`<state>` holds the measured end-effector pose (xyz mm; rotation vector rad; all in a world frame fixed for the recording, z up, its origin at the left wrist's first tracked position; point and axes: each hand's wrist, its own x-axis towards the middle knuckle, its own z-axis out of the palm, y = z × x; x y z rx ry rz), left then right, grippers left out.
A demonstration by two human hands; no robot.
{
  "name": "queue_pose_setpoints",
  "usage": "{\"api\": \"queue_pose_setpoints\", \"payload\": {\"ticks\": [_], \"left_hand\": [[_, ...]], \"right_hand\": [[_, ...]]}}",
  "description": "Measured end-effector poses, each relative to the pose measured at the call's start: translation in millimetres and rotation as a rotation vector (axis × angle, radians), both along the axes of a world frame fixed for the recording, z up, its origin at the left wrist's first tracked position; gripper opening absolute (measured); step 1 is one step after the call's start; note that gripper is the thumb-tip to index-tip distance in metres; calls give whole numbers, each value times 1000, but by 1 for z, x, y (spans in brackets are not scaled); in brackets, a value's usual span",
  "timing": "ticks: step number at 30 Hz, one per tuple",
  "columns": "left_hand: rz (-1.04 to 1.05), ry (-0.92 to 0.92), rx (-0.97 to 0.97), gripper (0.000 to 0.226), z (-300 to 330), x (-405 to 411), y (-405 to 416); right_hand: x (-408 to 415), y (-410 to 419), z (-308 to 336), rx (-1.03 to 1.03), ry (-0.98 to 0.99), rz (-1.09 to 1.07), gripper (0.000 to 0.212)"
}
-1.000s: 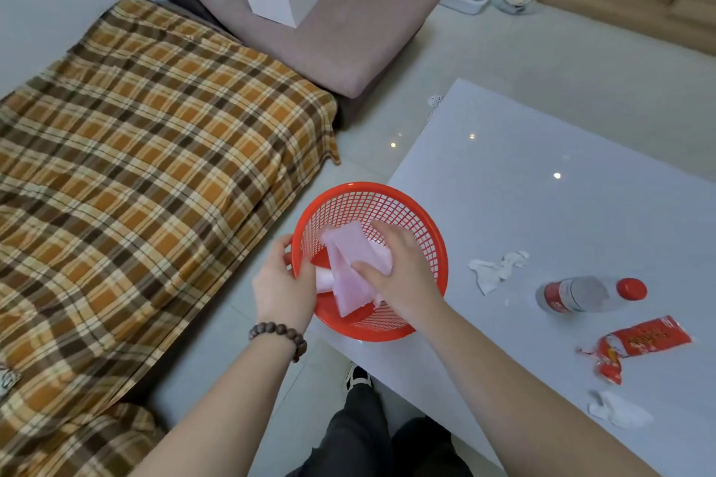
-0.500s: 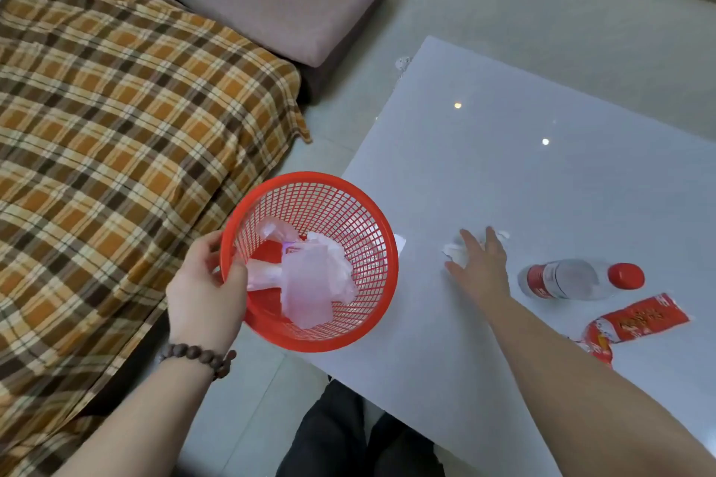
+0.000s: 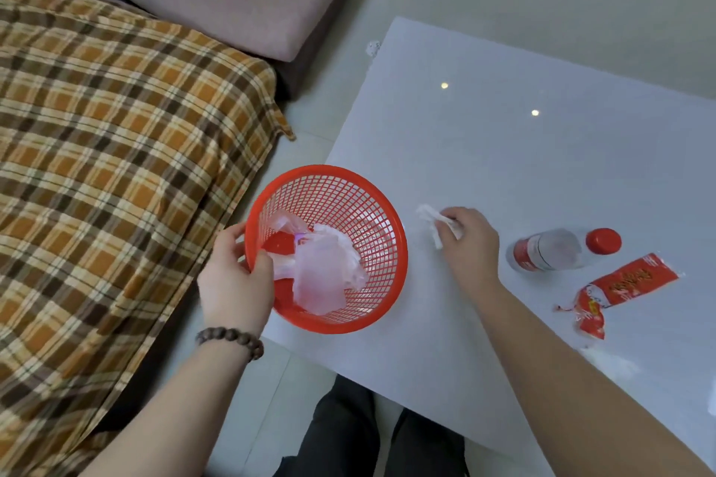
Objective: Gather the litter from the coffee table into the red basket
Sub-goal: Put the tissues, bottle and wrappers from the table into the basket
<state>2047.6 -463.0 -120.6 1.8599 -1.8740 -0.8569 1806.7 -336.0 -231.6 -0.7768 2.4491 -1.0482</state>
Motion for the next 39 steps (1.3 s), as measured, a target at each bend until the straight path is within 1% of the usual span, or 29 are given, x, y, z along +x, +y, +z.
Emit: {"api": "queue_pose_setpoints", "payload": {"ticks": [3,5,8,10,11,13,15,16,18,19,20,21,23,24,26,29,31,34,37,39], "left_hand": [[-51,32,2,31,10,-18,10],[-74,60,39,31,17,-29,18],[-88,129,78,31,27,-41,34],[-104,152,78,31,33,-46,44],[-110,159,79,31,35,-47,49],[-116,163,79,31,40,-50,58],[-114,162,72,31,44,-53,67],[-110,167,69,30,46,-54,72],[-100,181,57,30,48,-55,83],[-94,182,53,30,48,-55,89],[-82,178,53,29,48,-55,93],[-65,173,55,29,47,-55,98],[-25,173,59,29,44,-54,110],[-6,174,64,29,43,-53,115],[23,171,75,27,40,-51,126],[53,166,86,27,37,-47,136],[69,158,88,26,37,-45,138],[77,158,95,27,36,-42,137],[87,129,103,29,37,-45,131],[92,115,100,31,40,-48,128]], "right_hand": [[28,-5,57,-244,23,1,12],[47,-8,84,-288,3,106,13],[65,-11,102,-201,-103,274,16],[68,-7,107,-87,-194,337,28],[67,-2,110,-50,-205,364,34],[57,12,120,-74,-159,383,41],[32,35,130,-159,-24,331,43],[14,49,132,-172,58,265,43],[-29,80,130,-102,203,83,46],[-50,94,127,-13,229,6,50],[-68,105,121,95,212,-34,55],[-82,113,113,196,168,-31,60],[-98,122,95,322,81,65,67],[-102,124,86,341,46,120,67],[-107,126,73,323,-8,179,59],[-107,128,63,306,-24,152,39],[-105,130,64,304,-11,137,33],[-100,135,81,198,12,89,35],[-94,140,123,-46,96,-25,35],[-89,143,157,-222,139,-82,32]]}}
